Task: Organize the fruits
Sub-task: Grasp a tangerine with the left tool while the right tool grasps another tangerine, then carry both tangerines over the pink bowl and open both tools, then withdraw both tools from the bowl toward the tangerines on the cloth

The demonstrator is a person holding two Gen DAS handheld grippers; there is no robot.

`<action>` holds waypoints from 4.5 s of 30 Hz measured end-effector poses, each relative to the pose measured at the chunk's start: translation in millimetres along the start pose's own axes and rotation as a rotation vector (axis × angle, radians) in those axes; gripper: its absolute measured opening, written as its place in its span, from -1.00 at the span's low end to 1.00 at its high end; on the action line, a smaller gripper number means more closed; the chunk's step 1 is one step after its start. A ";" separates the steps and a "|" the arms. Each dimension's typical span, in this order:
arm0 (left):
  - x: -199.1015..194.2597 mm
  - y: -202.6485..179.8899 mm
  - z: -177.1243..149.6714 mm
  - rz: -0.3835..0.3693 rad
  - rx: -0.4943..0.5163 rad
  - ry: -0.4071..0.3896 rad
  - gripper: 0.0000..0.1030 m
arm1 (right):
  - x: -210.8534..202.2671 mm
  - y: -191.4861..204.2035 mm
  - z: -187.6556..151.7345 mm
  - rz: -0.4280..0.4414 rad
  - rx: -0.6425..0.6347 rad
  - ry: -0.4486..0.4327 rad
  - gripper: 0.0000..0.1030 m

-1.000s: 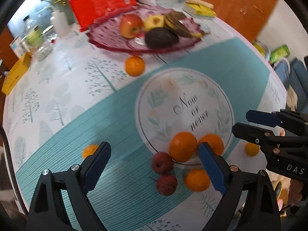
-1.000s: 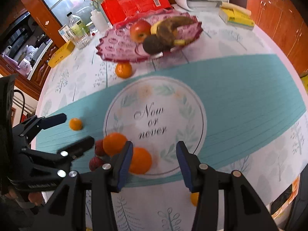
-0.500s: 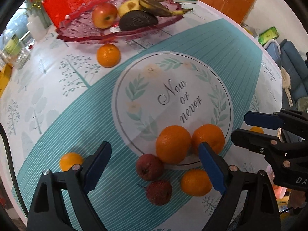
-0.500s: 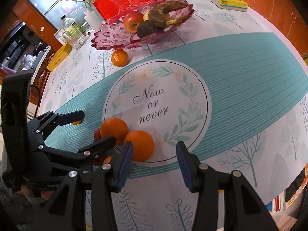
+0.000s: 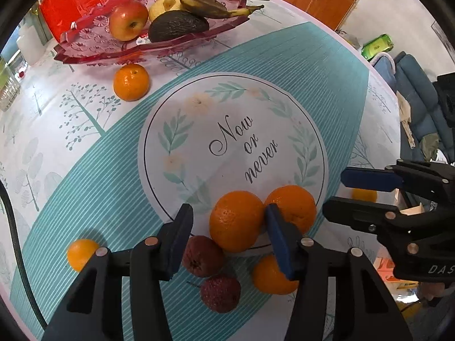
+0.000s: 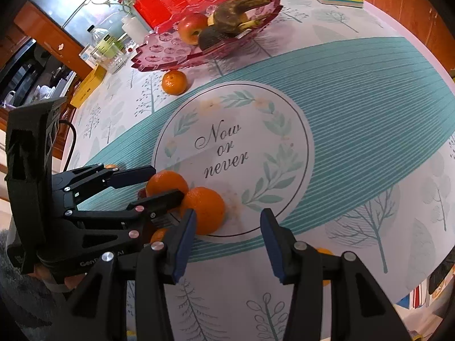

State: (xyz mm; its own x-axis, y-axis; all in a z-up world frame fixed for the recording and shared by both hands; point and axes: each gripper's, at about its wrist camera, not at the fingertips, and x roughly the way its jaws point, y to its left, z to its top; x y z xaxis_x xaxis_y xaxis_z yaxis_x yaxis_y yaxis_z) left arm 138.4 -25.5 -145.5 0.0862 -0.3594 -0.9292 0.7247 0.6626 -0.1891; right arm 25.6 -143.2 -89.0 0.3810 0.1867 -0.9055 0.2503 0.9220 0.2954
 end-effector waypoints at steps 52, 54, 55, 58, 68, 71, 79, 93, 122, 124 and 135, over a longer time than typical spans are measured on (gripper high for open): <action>-60.9 4.0 14.5 0.100 -0.128 -0.127 -0.28 | -7.7 28.3 15.6 0.042 -0.069 -0.029 -0.19; -75.6 2.8 16.2 0.111 -0.125 -0.151 -0.28 | -22.6 36.8 19.2 0.022 -0.099 -0.058 -0.20; -83.7 2.9 17.1 0.121 -0.121 -0.166 -0.28 | -28.4 40.8 20.6 0.015 -0.112 -0.070 -0.20; -106.0 3.0 18.1 0.134 -0.121 -0.207 -0.28 | -50.0 53.4 23.7 -0.015 -0.157 -0.113 -0.20; -165.2 8.3 29.7 0.203 -0.157 -0.327 -0.28 | -116.4 83.8 52.9 -0.081 -0.294 -0.257 -0.20; -180.2 14.5 43.0 0.250 -0.192 -0.358 -0.28 | -132.9 87.3 81.0 -0.094 -0.359 -0.294 -0.20; -204.7 24.7 104.3 0.403 -0.258 -0.418 -0.28 | -142.6 76.8 175.3 -0.106 -0.452 -0.372 -0.20; -97.5 84.6 179.9 0.463 -0.480 -0.255 -0.27 | -23.4 54.7 279.3 -0.004 -0.500 -0.210 -0.19; -30.6 103.9 173.6 0.439 -0.532 -0.147 0.68 | 60.1 50.7 285.2 0.126 -0.473 -0.028 -0.08; -32.7 102.3 171.8 0.421 -0.540 -0.153 0.68 | 55.8 49.0 283.6 0.132 -0.468 -0.036 -0.08; -54.2 90.4 159.2 0.392 -0.562 -0.180 0.67 | 33.4 46.3 269.1 0.162 -0.435 -0.073 -0.08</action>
State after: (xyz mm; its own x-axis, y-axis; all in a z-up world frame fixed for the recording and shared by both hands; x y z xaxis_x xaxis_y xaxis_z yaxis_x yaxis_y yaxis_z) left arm 308.1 -50.8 -61.7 0.4151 -0.0956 -0.9047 0.1587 0.9868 -0.0315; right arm 289.4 -185.5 -23.6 0.4498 0.3302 -0.8299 -0.2083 0.9423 0.2620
